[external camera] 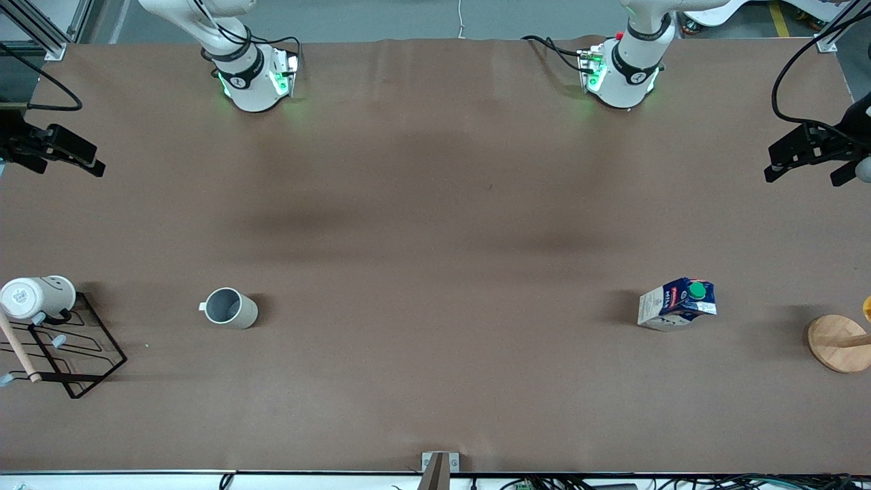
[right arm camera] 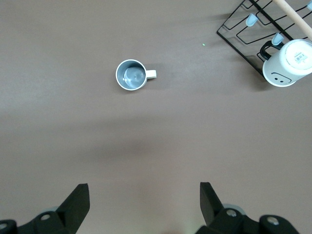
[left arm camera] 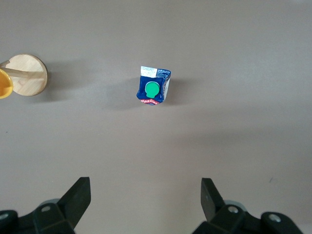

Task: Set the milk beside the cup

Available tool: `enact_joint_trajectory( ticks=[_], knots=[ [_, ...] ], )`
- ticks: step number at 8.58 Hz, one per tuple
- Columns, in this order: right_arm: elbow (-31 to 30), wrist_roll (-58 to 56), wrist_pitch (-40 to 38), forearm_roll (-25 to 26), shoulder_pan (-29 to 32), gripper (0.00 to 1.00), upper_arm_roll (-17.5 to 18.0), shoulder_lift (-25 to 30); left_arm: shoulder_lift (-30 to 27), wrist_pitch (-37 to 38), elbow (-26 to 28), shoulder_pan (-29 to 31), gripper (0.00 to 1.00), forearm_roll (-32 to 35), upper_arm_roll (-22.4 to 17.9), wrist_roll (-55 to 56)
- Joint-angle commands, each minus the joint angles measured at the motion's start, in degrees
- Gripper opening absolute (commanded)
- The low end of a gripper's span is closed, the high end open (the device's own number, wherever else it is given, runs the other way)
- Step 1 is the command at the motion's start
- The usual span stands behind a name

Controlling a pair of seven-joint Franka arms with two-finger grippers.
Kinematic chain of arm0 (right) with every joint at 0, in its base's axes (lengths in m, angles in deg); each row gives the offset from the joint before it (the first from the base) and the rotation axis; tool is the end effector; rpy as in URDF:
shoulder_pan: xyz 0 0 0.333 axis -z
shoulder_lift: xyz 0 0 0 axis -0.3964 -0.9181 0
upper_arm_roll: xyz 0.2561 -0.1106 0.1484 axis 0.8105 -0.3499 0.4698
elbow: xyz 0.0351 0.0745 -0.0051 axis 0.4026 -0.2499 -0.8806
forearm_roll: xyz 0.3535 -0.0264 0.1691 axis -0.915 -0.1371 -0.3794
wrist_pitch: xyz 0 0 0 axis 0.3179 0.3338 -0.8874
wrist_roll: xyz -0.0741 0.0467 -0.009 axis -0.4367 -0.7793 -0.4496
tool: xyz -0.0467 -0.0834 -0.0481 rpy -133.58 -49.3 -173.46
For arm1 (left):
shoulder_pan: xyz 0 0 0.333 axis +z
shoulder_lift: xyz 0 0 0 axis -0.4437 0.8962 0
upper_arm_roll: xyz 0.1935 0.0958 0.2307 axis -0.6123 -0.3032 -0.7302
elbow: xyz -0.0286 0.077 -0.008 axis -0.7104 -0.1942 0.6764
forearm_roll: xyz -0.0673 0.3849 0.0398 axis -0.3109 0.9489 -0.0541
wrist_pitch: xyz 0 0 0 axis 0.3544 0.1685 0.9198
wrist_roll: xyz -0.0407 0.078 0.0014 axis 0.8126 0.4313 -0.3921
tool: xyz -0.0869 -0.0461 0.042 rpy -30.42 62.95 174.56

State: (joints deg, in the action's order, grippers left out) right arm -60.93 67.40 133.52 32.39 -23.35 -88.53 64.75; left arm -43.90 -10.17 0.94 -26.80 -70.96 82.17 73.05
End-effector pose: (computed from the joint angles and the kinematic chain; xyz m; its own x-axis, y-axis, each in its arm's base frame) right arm 0.5323 -0.0205 0.6428 0.9956 -0.0902 -0.0253 -0.0911 -0.9953 -0.0342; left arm 0.5505 -0.0085 0.6517 0.9958 -0.0730 0.0547 -0.0736 -0.9972 0.0087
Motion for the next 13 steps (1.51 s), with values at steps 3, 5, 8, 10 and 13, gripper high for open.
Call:
enact_joint_trajectory(
  ticks=[3, 5, 8, 10, 13],
  knots=[
    [-0.26, 0.64, 0.35, 0.42, -0.69, 1.0, 0.34, 0.23, 0.44, 1.24, -0.44, 0.28, 1.0, -0.27, -0.2, 0.11],
    [-2.27, 6.14, 10.12, -0.71, -5.51, 1.0, 0.34, -9.56, 5.6, 1.16, -0.52, 1.07, 1.0, 1.3, -0.03, 0.12],
    [-12.18, 7.51, 33.59, -0.89, -7.73, 1.0, 0.34, -19.09, 17.64, -7.5, -0.52, 1.07, 1.0, 3.25, -0.03, -1.47],
    [-15.81, 8.9, 46.96, -0.89, -7.91, 1.0, 0.34, -24.8, 22.92, -14.72, -0.35, 1.16, 1.0, 2.28, 0.06, -1.21],
    [-16.26, 10.32, 53.96, -0.89, -8.88, 1.0, 0.34, -29.13, 27.86, -21.5, -0.08, 0.72, 1.0, -0.87, 0.24, 0.02]
  ],
)
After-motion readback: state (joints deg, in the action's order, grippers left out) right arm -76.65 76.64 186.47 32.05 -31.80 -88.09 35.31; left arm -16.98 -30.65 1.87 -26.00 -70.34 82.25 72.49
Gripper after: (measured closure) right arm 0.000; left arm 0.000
